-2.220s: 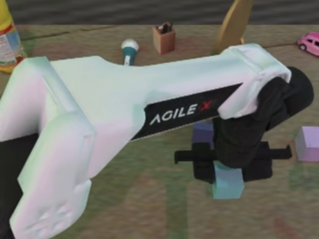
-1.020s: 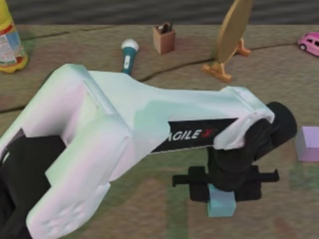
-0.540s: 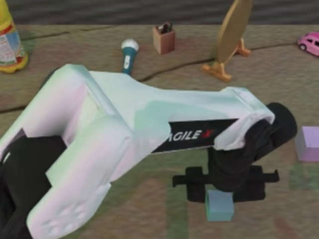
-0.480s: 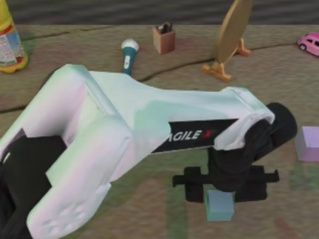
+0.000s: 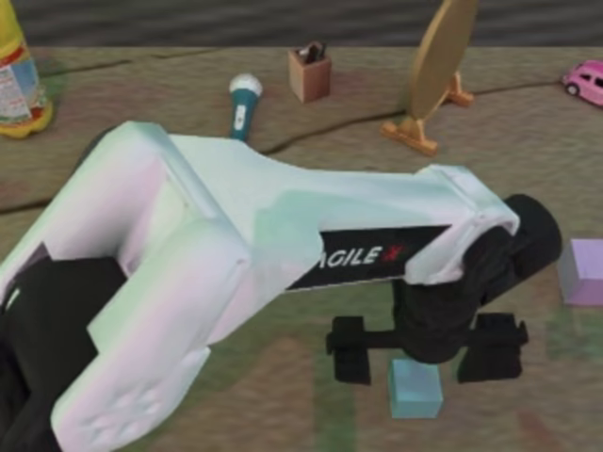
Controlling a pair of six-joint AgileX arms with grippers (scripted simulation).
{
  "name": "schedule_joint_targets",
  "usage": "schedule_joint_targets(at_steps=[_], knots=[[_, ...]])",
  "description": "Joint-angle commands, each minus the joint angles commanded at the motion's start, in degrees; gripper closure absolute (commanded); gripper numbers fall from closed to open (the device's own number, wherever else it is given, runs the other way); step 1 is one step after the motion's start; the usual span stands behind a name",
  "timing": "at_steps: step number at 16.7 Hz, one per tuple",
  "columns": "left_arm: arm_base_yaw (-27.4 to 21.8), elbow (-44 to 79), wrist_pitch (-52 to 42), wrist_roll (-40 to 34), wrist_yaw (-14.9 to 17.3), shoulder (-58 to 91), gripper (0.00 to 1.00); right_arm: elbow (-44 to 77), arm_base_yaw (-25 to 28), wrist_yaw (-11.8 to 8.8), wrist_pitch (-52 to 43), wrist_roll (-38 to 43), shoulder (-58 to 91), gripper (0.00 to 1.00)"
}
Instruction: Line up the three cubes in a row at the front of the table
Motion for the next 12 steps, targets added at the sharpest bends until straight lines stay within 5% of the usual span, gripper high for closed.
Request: schedule_joint_targets(at_steps=[12], knots=[[1.1, 9.5, -13.5, -0.3, 0.0, -4.0, 0.00, 0.0, 0.0, 0.0, 0.0, 0.0, 0.0, 0.00]])
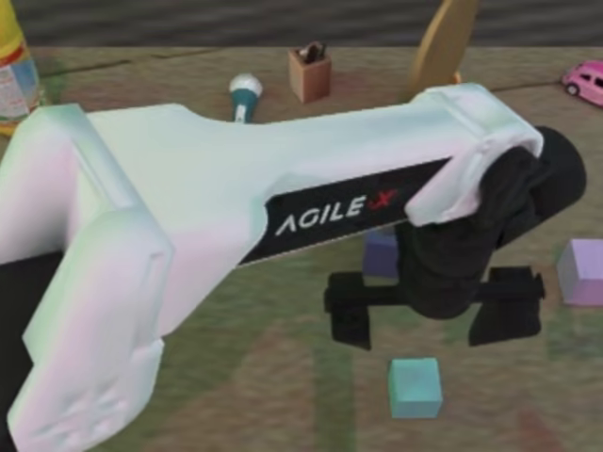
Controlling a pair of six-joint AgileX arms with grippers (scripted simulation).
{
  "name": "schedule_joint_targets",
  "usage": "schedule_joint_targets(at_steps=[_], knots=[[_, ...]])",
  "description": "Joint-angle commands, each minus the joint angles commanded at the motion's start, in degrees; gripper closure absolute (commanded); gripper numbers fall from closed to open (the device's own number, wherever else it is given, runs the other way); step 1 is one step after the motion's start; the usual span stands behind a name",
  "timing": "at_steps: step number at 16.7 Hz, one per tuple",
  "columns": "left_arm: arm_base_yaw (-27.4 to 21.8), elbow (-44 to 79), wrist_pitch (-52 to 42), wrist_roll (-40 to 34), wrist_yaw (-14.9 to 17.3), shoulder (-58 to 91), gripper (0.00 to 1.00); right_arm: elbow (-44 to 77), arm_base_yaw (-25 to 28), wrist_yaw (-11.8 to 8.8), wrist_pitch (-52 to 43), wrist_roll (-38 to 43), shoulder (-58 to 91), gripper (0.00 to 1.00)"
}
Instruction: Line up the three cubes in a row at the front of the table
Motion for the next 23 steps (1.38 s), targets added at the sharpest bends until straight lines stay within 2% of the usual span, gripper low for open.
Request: schedule_joint_targets(at_steps=[5, 9, 12, 16, 23], knots=[[0.0, -0.7, 0.5, 0.1, 0.0, -0.4, 0.00, 0.5, 0.0, 0.0, -0.3, 0.0, 0.5, 0.00], [4.7, -8.3, 5.4, 1.6, -0.5, -8.6, 0.00, 7.1, 0.2, 0.1, -5.0, 0.7, 7.7, 0.00], [11.1, -18.9, 11.9, 4.2, -0.8, -21.0, 0.00, 15.5, 0.7, 0.1, -11.0, 1.5, 18.2, 0.00], [22.1, -38.4, 23.3, 11.1, -1.0, -44.4, 0.00, 29.6, 1.5, 0.0, -21.6, 2.8, 39.0, 0.00], [42.2, -77.1, 45.4, 31.6, -1.0, -89.3, 0.00, 54.6, 2.9, 0.3, -41.7, 5.1, 78.3, 0.00]])
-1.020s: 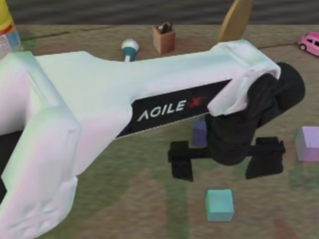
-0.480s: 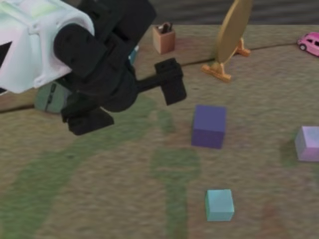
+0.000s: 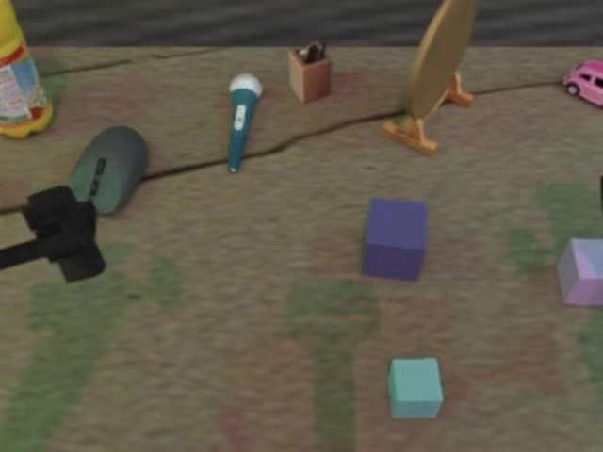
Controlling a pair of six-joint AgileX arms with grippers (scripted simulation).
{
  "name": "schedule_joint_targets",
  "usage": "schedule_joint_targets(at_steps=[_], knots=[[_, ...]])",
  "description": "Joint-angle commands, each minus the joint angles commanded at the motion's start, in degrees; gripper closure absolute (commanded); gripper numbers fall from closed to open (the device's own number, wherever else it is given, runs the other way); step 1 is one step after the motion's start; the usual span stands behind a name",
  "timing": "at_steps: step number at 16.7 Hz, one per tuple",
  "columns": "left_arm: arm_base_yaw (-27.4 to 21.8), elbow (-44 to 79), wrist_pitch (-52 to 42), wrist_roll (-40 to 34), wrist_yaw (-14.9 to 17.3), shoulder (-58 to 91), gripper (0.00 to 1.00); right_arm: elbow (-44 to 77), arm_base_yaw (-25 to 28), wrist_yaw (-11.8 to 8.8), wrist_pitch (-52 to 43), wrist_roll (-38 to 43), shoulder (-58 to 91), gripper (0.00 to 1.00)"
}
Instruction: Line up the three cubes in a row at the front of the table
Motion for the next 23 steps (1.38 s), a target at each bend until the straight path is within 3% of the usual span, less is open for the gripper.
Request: schedule_joint_targets(at_steps=[5, 10, 18, 23], knots=[[10.6, -20.0, 13.8, 15.5, 0.8, -23.2, 0.00, 15.0, 0.7, 0.0, -10.9, 1.5, 19.8, 0.00], [16.4, -30.4, 23.0, 25.8, 1.6, -37.1, 0.00, 24.5, 1.2, -0.2, -16.7, 2.4, 31.6, 0.00], [17.1, -31.6, 24.2, 27.3, 1.8, -39.0, 0.00, 25.8, 1.0, -0.2, -17.2, 2.5, 33.3, 0.00], [17.1, -31.6, 24.2, 27.3, 1.8, -39.0, 0.00, 21.1, 1.2, -0.2, -8.0, 2.5, 37.4, 0.00]])
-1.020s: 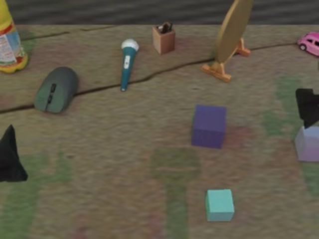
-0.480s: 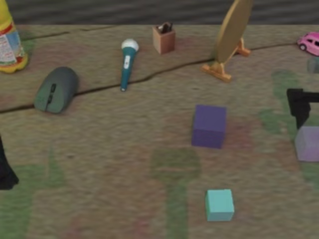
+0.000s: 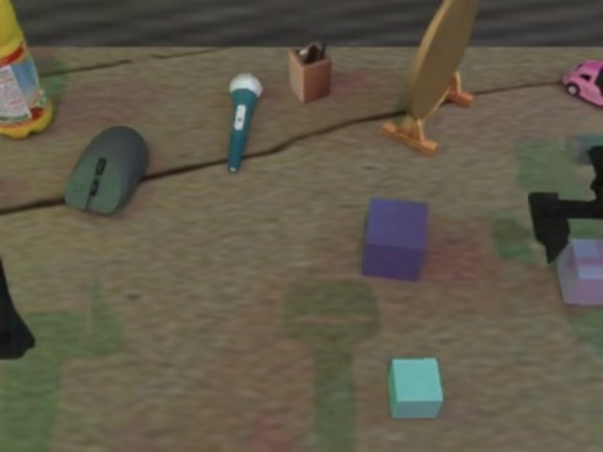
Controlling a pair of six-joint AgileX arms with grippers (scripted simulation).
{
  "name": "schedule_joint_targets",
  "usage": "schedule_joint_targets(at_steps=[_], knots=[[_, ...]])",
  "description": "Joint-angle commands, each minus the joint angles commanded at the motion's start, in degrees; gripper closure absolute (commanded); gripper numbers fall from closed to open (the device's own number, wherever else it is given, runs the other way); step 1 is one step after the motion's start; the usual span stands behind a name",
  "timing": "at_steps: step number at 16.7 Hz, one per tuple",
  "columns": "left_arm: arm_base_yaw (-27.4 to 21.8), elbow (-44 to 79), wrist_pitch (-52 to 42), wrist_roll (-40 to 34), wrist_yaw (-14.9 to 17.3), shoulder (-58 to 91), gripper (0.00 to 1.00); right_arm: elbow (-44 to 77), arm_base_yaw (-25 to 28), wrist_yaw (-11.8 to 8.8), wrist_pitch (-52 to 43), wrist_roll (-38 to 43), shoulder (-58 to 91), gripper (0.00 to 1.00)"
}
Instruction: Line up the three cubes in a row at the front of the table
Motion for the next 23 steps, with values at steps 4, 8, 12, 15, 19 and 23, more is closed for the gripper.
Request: schedule_joint_targets(at_steps=[4, 8, 12, 15, 19, 23], knots=[[0.0, 0.0, 0.0, 0.0, 0.0, 0.0, 0.00, -4.5, 0.1, 0.0, 8.3, 0.2, 3.9, 0.00], [0.0, 0.0, 0.0, 0.0, 0.0, 0.0, 0.00, -5.0, 0.1, 0.0, 9.1, 0.2, 4.3, 0.00], [0.0, 0.0, 0.0, 0.0, 0.0, 0.0, 0.00, -5.0, 0.1, 0.0, 9.1, 0.2, 4.3, 0.23], [0.0, 0.0, 0.0, 0.0, 0.0, 0.0, 0.00, -5.0, 0.1, 0.0, 9.1, 0.2, 4.3, 0.45], [0.0, 0.0, 0.0, 0.0, 0.0, 0.0, 0.00, -5.0, 0.1, 0.0, 9.1, 0.2, 4.3, 0.75], [0.0, 0.0, 0.0, 0.0, 0.0, 0.0, 0.00, -5.0, 0.1, 0.0, 9.1, 0.2, 4.3, 1.00]])
